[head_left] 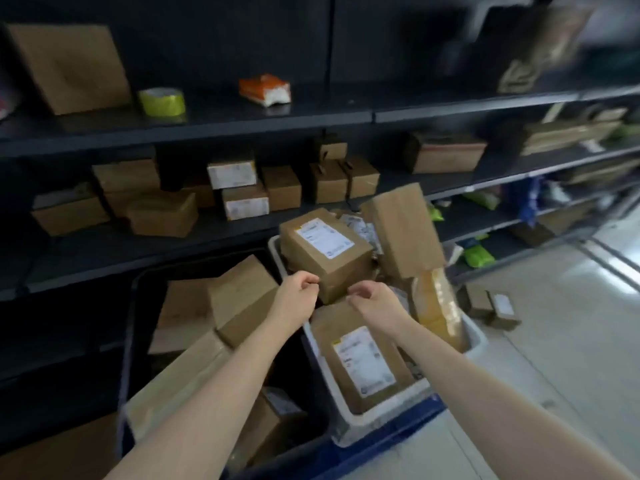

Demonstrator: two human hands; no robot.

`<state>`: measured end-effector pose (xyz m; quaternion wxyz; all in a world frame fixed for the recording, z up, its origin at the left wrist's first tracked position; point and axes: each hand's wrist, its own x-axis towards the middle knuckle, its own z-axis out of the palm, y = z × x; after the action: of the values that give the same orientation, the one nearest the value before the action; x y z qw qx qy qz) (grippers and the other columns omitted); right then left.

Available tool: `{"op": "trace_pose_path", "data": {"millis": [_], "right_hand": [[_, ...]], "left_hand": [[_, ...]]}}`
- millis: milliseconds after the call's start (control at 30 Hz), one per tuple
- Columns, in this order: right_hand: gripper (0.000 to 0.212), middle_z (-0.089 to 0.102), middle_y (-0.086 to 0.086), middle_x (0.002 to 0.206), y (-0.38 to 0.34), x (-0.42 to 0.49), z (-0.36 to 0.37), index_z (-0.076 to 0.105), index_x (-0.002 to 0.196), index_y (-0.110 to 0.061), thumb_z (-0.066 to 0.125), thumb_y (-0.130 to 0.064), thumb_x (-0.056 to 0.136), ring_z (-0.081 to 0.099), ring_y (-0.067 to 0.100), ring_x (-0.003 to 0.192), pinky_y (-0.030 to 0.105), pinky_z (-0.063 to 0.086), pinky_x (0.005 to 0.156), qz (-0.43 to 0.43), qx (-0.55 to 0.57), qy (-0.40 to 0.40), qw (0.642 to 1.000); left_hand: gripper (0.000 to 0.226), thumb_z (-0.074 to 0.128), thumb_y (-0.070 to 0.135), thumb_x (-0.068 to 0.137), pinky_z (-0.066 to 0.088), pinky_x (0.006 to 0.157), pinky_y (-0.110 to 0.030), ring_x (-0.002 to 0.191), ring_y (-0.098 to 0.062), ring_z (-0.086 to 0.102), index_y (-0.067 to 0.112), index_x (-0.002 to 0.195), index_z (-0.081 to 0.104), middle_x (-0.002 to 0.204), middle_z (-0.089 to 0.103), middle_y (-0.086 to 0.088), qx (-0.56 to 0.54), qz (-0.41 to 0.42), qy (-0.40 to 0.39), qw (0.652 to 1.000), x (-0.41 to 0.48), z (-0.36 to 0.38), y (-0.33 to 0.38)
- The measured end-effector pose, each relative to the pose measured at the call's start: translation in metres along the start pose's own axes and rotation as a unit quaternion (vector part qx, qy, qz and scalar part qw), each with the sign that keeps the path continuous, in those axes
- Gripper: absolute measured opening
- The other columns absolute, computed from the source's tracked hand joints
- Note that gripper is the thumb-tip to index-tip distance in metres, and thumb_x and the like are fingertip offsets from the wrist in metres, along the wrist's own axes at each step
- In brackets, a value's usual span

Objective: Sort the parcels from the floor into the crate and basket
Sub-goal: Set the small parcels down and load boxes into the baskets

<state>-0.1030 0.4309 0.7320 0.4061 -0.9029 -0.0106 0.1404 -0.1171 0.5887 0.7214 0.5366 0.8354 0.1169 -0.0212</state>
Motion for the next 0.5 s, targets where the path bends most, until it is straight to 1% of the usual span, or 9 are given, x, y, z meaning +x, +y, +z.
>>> {"op": "trace_pose_path", "data": {"millis": [67, 133, 167, 233, 300, 367, 400, 433, 500], "right_hand": [[0.035, 0.062, 0.001, 0.117, 0.019, -0.013, -0.038, 0.059, 0.125, -0.013, 0.057, -0.023, 0.091, 0.057, 0.017, 0.112, 0.024, 0.042, 0.09, 0.014, 0.003, 0.028, 0.999], [0.031, 0.06, -0.002, 0.11, 0.044, -0.025, -0.078, 0.061, 0.12, -0.015, 0.057, -0.021, 0.09, 0.057, 0.016, 0.108, 0.025, 0.044, 0.087, 0.016, 0.006, 0.061, 0.998], [0.03, 0.061, -0.002, 0.11, 0.058, -0.031, -0.099, 0.062, 0.118, -0.016, 0.056, -0.02, 0.09, 0.058, 0.017, 0.108, 0.025, 0.045, 0.086, 0.012, 0.005, 0.074, 0.997], [0.033, 0.06, 0.0, 0.113, 0.09, -0.045, -0.142, 0.06, 0.122, -0.015, 0.055, -0.023, 0.091, 0.057, 0.018, 0.109, 0.024, 0.043, 0.083, 0.023, 0.004, 0.092, 0.995], [0.037, 0.061, 0.002, 0.116, 0.134, -0.056, -0.186, 0.058, 0.125, -0.014, 0.056, -0.025, 0.091, 0.058, 0.018, 0.107, 0.024, 0.043, 0.082, 0.037, 0.0, 0.108, 0.993], [0.032, 0.063, 0.003, 0.108, 0.185, -0.063, -0.233, 0.061, 0.121, -0.013, 0.057, -0.024, 0.09, 0.059, 0.017, 0.093, 0.025, 0.045, 0.074, 0.055, 0.005, 0.123, 0.991], [0.029, 0.062, 0.003, 0.102, 0.211, -0.066, -0.257, 0.063, 0.117, -0.012, 0.057, -0.022, 0.09, 0.058, 0.017, 0.087, 0.025, 0.044, 0.071, 0.066, 0.009, 0.133, 0.989], [0.027, 0.062, 0.003, 0.099, 0.237, -0.067, -0.282, 0.065, 0.114, -0.011, 0.057, -0.02, 0.089, 0.056, 0.017, 0.085, 0.024, 0.043, 0.069, 0.08, 0.014, 0.143, 0.986], [0.022, 0.062, 0.003, 0.095, 0.284, -0.07, -0.327, 0.067, 0.106, -0.01, 0.058, -0.016, 0.088, 0.056, 0.017, 0.085, 0.022, 0.041, 0.066, 0.112, 0.053, 0.162, 0.979]], "left_hand": [[0.014, 0.048, 0.012, 0.095, 0.04, 0.069, -0.027, 0.087, -0.022, 0.056, 0.016, 0.101, 0.06, 0.09, 0.057, -0.004, 0.009, 0.014, -0.037, 0.999, 0.001, 0.036, 0.029], [0.013, 0.049, 0.014, 0.094, 0.041, 0.074, -0.028, 0.088, -0.022, 0.056, 0.017, 0.1, 0.061, 0.092, 0.059, -0.005, 0.006, 0.029, -0.065, 0.997, -0.001, 0.079, 0.063], [0.013, 0.05, 0.014, 0.094, 0.041, 0.075, -0.028, 0.089, -0.022, 0.056, 0.017, 0.1, 0.061, 0.092, 0.06, -0.006, 0.006, 0.045, -0.08, 0.996, -0.003, 0.103, 0.08], [0.016, 0.05, 0.014, 0.094, 0.042, 0.075, -0.027, 0.09, -0.02, 0.056, 0.014, 0.106, 0.061, 0.092, 0.059, -0.003, 0.023, 0.081, -0.123, 0.989, -0.01, 0.155, 0.113], [0.021, 0.049, 0.015, 0.095, 0.041, 0.068, -0.024, 0.084, -0.016, 0.053, 0.013, 0.113, 0.059, 0.096, 0.059, -0.004, 0.045, 0.11, -0.164, 0.979, -0.017, 0.213, 0.144], [0.021, 0.05, 0.015, 0.095, 0.039, 0.059, -0.02, 0.074, -0.011, 0.05, 0.011, 0.114, 0.059, 0.095, 0.059, -0.006, 0.056, 0.139, -0.175, 0.973, -0.018, 0.273, 0.172], [0.022, 0.051, 0.015, 0.095, 0.038, 0.058, -0.02, 0.072, -0.011, 0.049, 0.01, 0.115, 0.059, 0.093, 0.058, -0.004, 0.053, 0.145, -0.175, 0.972, -0.017, 0.303, 0.185], [0.024, 0.051, 0.015, 0.094, 0.04, 0.062, -0.022, 0.076, -0.012, 0.051, 0.01, 0.117, 0.059, 0.093, 0.058, -0.003, 0.044, 0.145, -0.173, 0.973, -0.015, 0.332, 0.198], [0.029, 0.052, 0.013, 0.094, 0.041, 0.078, -0.025, 0.093, -0.019, 0.056, 0.01, 0.123, 0.055, 0.099, 0.057, -0.003, 0.025, 0.124, -0.174, 0.977, -0.011, 0.386, 0.216]]}}
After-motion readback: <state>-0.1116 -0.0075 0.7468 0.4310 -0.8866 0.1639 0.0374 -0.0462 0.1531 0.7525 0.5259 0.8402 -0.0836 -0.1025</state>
